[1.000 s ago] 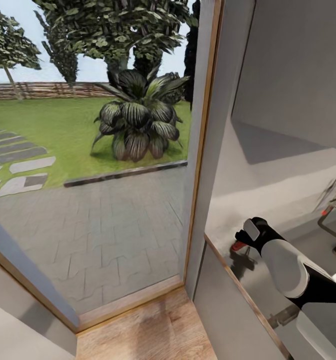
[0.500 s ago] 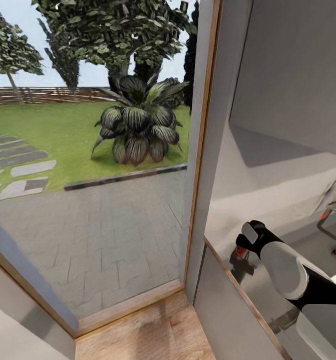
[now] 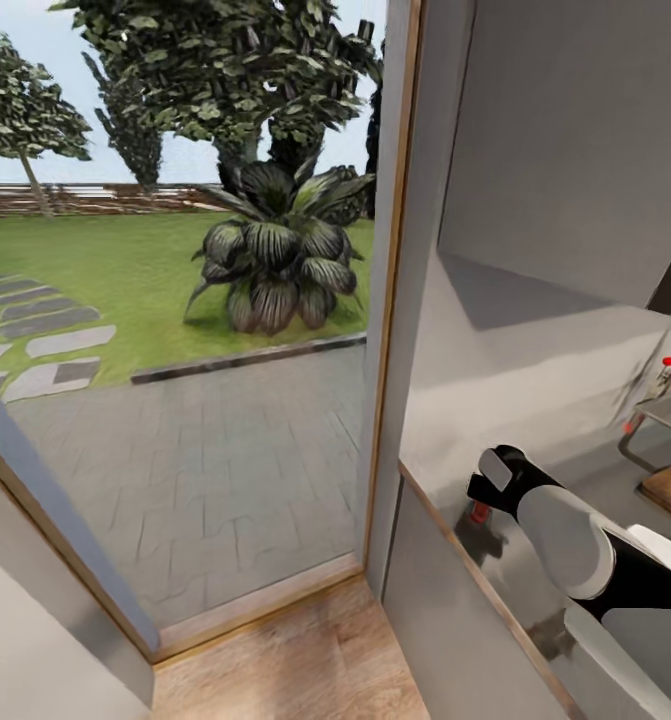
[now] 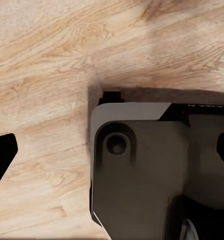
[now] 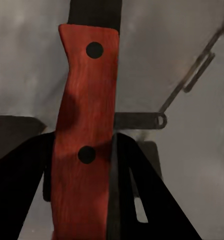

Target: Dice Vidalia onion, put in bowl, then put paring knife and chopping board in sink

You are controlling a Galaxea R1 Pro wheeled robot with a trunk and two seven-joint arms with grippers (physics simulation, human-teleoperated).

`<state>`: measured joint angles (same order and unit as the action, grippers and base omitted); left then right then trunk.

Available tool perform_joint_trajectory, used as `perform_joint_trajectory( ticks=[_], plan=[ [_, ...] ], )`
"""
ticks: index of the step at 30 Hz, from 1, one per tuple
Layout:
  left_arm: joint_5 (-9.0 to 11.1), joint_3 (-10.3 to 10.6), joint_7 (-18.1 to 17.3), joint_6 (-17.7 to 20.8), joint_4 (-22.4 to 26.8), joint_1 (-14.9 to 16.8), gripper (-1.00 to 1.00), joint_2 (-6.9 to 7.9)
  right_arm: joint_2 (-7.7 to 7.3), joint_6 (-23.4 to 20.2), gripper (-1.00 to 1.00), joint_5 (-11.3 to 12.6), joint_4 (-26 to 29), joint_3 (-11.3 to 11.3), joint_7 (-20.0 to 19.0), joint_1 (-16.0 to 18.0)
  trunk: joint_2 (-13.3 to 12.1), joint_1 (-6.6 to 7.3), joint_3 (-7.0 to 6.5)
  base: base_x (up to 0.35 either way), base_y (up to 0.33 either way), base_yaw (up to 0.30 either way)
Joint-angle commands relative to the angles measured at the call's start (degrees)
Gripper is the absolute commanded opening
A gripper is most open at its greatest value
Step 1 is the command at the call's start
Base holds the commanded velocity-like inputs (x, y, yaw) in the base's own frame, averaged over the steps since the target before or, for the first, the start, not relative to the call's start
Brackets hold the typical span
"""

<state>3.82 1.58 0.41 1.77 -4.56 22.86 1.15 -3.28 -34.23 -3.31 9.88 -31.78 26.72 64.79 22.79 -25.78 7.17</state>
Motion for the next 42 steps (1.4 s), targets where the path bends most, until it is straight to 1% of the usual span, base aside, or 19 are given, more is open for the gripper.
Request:
perform_joint_trajectory(
  ticks=[1,10,19,24,29,31,35,42],
  plan=[
    [0.39,0.18,0.04,0.08,-0.09,0.08,1.0,-0.01,0.02,-0.31,-1.0,-0.29,0.06,-0.3,0.09,0.06,0.13,-0.01,0.03,-0.321,-0.008,0.0],
    [0.4,0.18,0.03,0.08,-0.09,0.08,1.0,-0.01,0.15,-0.28,-1.0,-0.29,-0.02,-0.27,0.09,0.07,0.13,-0.01,-0.76,-0.279,-0.001,0.0],
    [0.31,0.18,0.03,-0.46,-0.04,0.08,1.0,-0.08,0.71,0.2,-1.0,-0.03,0.37,-0.03,0.01,0.07,0.13,-0.01,-1.54,-0.019,0.0,0.0],
    [0.31,0.18,0.03,-0.65,0.01,0.08,1.0,-0.09,1.97,0.29,-1.0,-0.03,0.83,0.04,-0.07,0.07,0.13,-0.01,-1.99,0.0,0.0,0.0],
    [0.3,0.12,0.09,-0.87,0.07,0.08,1.0,-0.03,2.24,0.3,-1.0,-0.09,1.45,-0.02,0.01,0.07,0.13,-0.01,-2.44,0.0,0.0,0.0],
    [0.29,0.15,0.1,-1.57,0.07,0.08,1.0,-0.03,2.27,0.29,-1.0,-0.1,2.35,-0.03,0.11,0.07,0.13,-0.01,-2.62,0.0,0.0,0.0],
    [0.31,0.17,0.12,-4.12,0.08,0.08,1.0,-0.08,2.3,0.06,-1.0,-0.21,5.28,-0.02,0.43,0.07,0.13,-0.01,-2.98,0.0,0.0,0.0],
    [0.31,0.18,0.11,-5.34,0.08,0.08,1.0,-0.1,2.14,-0.4,-1.0,-0.45,7.53,0.22,0.99,0.07,0.13,-0.01,-3.54,0.0,0.0,0.0]
  ],
)
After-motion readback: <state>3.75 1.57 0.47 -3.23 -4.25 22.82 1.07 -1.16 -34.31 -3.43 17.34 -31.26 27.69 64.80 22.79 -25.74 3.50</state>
